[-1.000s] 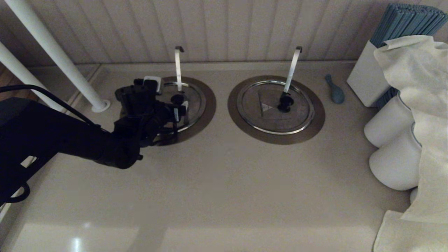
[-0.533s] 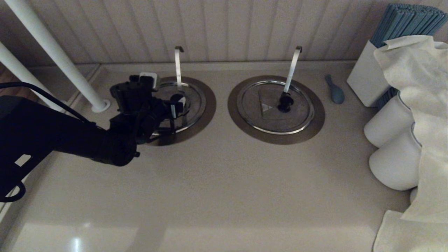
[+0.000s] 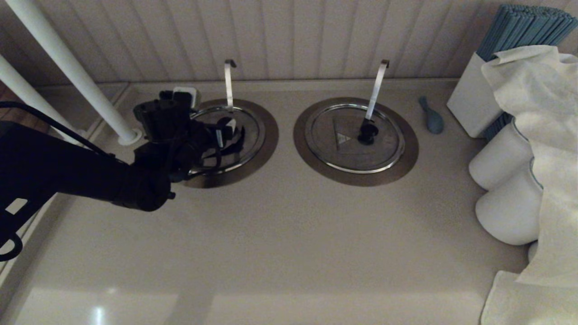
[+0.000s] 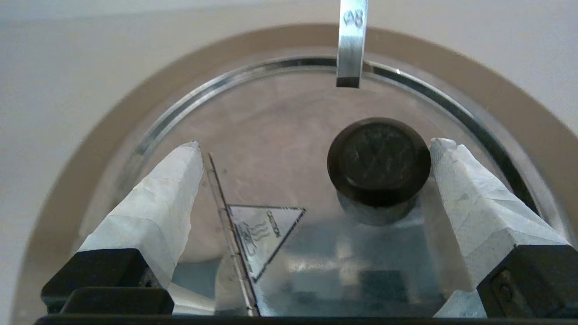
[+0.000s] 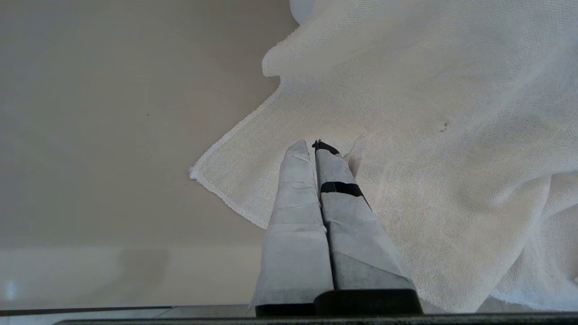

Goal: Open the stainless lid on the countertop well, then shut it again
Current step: Open the lid

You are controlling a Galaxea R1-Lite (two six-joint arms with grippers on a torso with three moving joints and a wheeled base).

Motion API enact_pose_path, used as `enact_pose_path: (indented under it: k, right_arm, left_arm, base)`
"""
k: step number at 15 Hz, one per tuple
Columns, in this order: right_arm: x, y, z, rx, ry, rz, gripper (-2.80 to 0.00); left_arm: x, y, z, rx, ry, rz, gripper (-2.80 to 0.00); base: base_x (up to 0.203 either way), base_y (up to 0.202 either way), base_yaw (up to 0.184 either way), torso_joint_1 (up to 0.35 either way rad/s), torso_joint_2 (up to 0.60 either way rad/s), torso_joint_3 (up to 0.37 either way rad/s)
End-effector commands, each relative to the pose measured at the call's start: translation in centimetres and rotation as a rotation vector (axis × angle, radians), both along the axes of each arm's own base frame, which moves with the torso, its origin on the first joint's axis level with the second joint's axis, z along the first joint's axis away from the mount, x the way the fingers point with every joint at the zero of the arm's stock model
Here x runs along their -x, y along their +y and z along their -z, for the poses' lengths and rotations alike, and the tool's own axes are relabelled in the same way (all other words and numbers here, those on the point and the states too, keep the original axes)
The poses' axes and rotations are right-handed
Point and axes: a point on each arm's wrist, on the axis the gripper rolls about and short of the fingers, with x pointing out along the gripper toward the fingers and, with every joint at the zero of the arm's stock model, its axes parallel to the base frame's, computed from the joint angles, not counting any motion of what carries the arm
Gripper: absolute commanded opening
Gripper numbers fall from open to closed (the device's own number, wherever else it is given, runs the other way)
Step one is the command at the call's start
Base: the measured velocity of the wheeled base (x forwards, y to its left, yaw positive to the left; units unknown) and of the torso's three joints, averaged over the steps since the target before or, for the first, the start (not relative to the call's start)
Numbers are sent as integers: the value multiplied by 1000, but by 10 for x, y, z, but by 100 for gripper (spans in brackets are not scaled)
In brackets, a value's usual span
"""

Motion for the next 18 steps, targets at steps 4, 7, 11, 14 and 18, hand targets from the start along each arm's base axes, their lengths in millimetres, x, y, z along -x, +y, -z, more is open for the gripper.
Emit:
enact_pose_path:
  k: [4, 7, 11, 14, 18]
  right_arm:
    - [0, 0, 0, -1, 0, 0, -280]
    - [0, 0, 0, -1, 1, 0, -280]
    - [0, 0, 0, 0, 0, 0, -280]
    - [0, 0, 0, -1, 0, 0, -280]
    - [0, 0, 0, 0, 0, 0, -280]
  left_arm:
    - [4, 10, -15, 10, -39, -23, 0]
    - [5, 13, -19, 11, -49, -24, 0]
    - [7, 17, -22, 13, -49, -30, 0]
    - [8, 18, -24, 14, -53, -33, 0]
    - [8, 24, -29, 17, -68, -48, 0]
  base:
    - [0, 0, 0, 0, 0, 0]
    - [0, 0, 0, 0, 0, 0]
    - [0, 0, 0, 0, 0, 0]
    - [0, 0, 0, 0, 0, 0]
    - [0, 0, 0, 0, 0, 0]
